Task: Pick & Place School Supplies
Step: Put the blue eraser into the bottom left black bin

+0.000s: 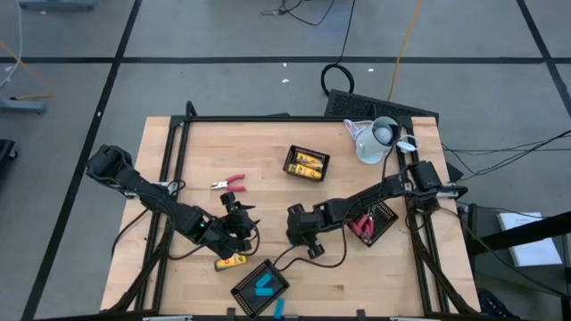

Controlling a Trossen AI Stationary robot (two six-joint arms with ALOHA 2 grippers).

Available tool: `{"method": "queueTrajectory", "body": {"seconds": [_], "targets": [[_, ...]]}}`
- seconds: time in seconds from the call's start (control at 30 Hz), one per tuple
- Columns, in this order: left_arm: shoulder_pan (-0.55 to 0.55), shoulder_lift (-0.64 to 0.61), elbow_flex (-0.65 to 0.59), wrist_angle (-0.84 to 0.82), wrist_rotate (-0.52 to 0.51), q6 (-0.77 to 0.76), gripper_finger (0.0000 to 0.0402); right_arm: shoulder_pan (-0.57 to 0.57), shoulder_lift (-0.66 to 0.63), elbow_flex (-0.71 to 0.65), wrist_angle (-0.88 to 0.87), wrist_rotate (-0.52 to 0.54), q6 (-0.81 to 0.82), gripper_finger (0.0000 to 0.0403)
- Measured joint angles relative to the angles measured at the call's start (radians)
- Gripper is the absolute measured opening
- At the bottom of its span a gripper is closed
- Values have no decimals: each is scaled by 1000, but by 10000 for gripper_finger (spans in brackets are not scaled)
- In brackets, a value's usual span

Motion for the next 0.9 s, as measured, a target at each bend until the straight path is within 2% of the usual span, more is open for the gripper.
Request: {"method": "queueTrajectory", "body": {"seconds": [0.07, 0.37, 0.7, 0.9], "targets": [[0, 0, 0, 0, 0, -3, 214, 9, 0, 0, -1, 19, 1, 53], [0, 0, 0, 1, 0, -3, 214, 65, -30, -5, 5, 191, 11, 53], [0, 0, 1, -9, -16, 4, 214, 90, -131, -1, 1, 271, 15, 53], [0, 0, 1, -38, -38, 0, 214, 117, -139, 80, 13, 266, -18, 53]]}}
